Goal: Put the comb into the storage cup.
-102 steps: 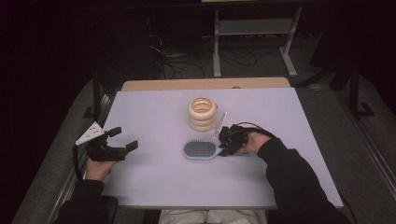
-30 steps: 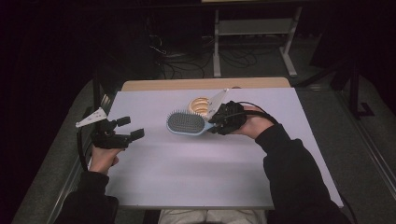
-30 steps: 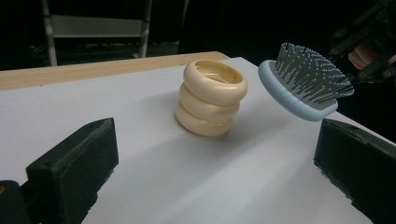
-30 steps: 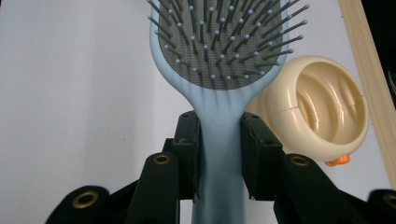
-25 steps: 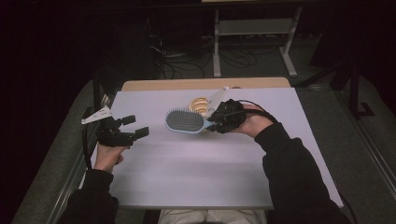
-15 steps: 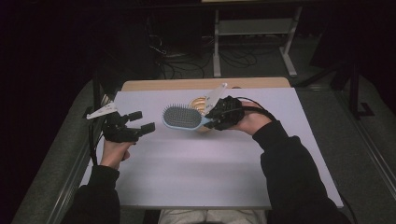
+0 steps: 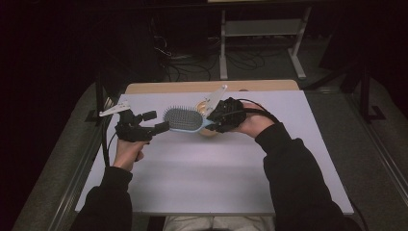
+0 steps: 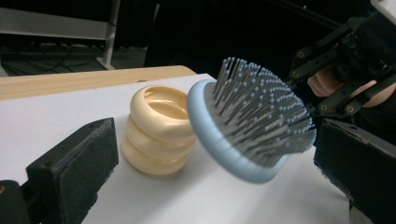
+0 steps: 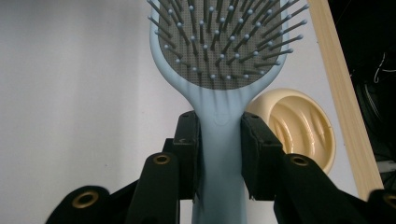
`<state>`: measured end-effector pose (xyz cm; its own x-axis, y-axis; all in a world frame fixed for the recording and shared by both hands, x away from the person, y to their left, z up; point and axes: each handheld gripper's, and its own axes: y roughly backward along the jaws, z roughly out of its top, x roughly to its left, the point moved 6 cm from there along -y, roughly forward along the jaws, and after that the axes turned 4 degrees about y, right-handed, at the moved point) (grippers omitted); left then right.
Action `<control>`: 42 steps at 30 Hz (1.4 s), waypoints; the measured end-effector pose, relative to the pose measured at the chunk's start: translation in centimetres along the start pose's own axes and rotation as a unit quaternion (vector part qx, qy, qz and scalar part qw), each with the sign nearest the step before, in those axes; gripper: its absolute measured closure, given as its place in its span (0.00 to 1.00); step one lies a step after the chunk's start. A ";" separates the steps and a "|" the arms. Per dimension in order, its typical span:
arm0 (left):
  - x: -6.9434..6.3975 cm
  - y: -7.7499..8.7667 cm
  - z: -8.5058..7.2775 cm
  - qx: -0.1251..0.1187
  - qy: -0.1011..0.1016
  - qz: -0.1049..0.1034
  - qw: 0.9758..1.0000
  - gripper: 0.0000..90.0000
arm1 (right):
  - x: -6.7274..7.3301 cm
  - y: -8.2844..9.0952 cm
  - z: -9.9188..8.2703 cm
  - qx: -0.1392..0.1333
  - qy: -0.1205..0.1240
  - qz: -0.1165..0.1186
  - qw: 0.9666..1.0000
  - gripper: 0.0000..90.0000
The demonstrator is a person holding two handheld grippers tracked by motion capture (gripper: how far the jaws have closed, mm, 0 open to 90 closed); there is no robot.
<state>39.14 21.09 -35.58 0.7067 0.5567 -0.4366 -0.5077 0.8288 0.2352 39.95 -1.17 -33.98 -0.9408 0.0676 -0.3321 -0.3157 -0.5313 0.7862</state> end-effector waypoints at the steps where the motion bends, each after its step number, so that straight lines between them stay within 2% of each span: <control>1: 0.0 -0.2 0.1 0.001 0.002 -0.001 1.000 0.00 | 0.0 0.0 0.0 -0.001 0.000 0.000 1.000 0.76; 9: -0.1 -1.8 0.0 0.020 0.017 -0.011 1.000 0.00 | -0.1 -0.3 0.1 -0.004 0.002 -0.005 1.000 0.76; 10: -0.2 -2.0 0.0 0.021 0.019 -0.015 0.999 0.05 | -0.2 -0.3 0.1 -0.002 0.004 -0.007 1.000 0.76; 12: -0.3 -2.3 0.1 0.020 0.028 -0.024 0.999 0.06 | -0.2 -0.3 0.1 -0.003 0.004 -0.008 1.000 0.76; 13: -0.3 -2.4 0.2 0.020 0.032 -0.028 0.999 0.12 | -0.3 -0.4 0.1 -0.003 0.005 -0.012 1.000 0.76; 16: -0.3 -2.8 0.4 0.017 0.048 -0.040 0.998 0.17 | -0.3 -0.5 0.2 -0.003 0.007 -0.015 1.000 0.76; 19: -0.4 -3.0 0.7 0.015 0.056 -0.051 0.997 0.26 | -0.3 -0.6 0.2 -0.002 0.008 -0.024 1.000 0.76; 21: -0.4 -3.0 0.8 0.013 0.061 -0.051 0.997 0.31 | -0.5 -0.5 0.2 -0.004 0.007 -0.031 0.999 0.76; 23: -0.4 -3.0 1.1 0.006 0.075 -0.052 0.996 0.34 | -0.5 -0.5 0.2 -0.005 0.008 -0.035 0.999 0.76; 27: -0.1 -3.1 1.3 0.003 0.090 -0.048 0.995 0.42 | -0.6 -0.5 0.2 -0.002 0.006 -0.045 0.999 0.76; 33: 0.1 -3.2 1.7 0.006 0.112 -0.062 0.992 0.50 | -0.6 -0.5 0.0 -0.001 0.006 -0.052 0.999 0.76; 35: 0.0 -3.3 1.9 0.006 0.113 -0.067 0.991 0.52 | -0.6 -0.4 0.0 -0.002 0.004 -0.053 0.999 0.76; 37: -0.4 -3.4 2.4 0.008 0.097 -0.066 0.993 0.55 | -0.7 -0.3 -0.2 0.000 0.003 -0.056 0.998 0.76; 38: -0.4 -3.4 2.4 0.008 0.097 -0.066 0.993 0.55 | -0.7 -0.3 -0.2 0.000 0.003 -0.056 0.998 0.76; 39: -0.8 -3.5 2.8 0.008 0.086 -0.064 0.994 0.57 | -0.8 -0.1 -0.3 0.000 0.001 -0.058 0.998 0.76; 42: -1.1 -3.7 3.2 0.008 0.079 -0.064 0.995 0.58 | -0.9 0.0 -0.4 0.001 -0.002 -0.060 0.998 0.76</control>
<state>41.80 17.61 -33.16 0.6779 0.4323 -0.5946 -0.4106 0.8936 0.1816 40.84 -1.53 -33.85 -0.8971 0.1345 -0.4208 -0.4257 -0.5177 0.7421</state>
